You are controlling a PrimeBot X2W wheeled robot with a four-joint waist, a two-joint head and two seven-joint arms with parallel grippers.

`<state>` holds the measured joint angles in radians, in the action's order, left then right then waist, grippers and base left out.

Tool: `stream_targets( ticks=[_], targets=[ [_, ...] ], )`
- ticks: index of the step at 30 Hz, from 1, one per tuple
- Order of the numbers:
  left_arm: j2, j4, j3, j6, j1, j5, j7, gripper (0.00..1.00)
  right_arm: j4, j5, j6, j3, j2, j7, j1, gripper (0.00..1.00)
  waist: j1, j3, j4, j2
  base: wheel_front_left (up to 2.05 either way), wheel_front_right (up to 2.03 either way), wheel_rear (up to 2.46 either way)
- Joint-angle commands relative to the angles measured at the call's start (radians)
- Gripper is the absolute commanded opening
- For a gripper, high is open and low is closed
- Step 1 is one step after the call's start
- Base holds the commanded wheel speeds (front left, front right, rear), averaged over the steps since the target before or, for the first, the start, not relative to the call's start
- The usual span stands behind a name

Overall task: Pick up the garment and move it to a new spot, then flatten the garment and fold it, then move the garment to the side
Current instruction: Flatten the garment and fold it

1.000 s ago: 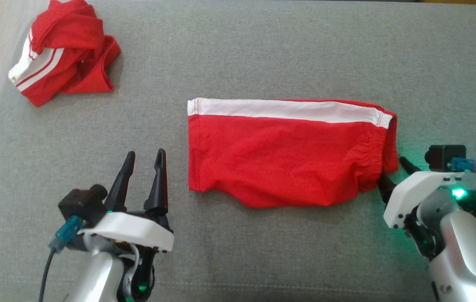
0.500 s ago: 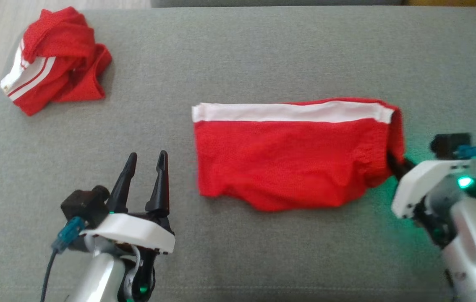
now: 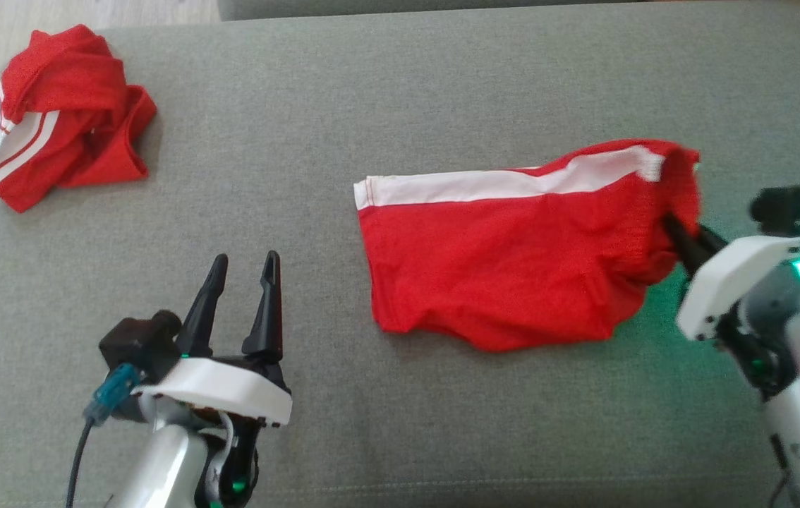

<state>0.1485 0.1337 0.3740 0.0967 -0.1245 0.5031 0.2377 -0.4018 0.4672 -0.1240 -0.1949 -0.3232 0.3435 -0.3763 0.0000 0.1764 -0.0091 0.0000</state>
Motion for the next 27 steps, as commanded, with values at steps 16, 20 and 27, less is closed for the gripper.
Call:
stream_targets(
  ticks=[16, 20, 27],
  targets=[
    [0.014, -0.028, -0.036, 0.008, -0.037, 0.014, 0.003, 1.0, 0.173, 0.108, -0.007, -0.242, 0.152, 0.016, -0.057, 0.0, 0.0, -0.005, 0.083, 0.0, 0.0, 0.0, 0.0],
    [0.009, -0.027, -0.034, 0.006, -0.042, 0.015, 0.005, 1.0, 0.127, 0.107, -0.007, -0.261, 0.196, 0.003, -0.088, 0.0, 0.0, 0.003, 0.105, 0.0, 0.0, 0.0, 0.0],
    [-0.005, -0.013, -0.031, 0.001, -0.052, 0.019, 0.011, 1.0, -0.035, 0.064, -0.007, -0.294, 0.246, -0.043, -0.163, 0.0, 0.0, 0.022, 0.151, 0.0, 0.0, 0.0, 0.0]
  ],
)
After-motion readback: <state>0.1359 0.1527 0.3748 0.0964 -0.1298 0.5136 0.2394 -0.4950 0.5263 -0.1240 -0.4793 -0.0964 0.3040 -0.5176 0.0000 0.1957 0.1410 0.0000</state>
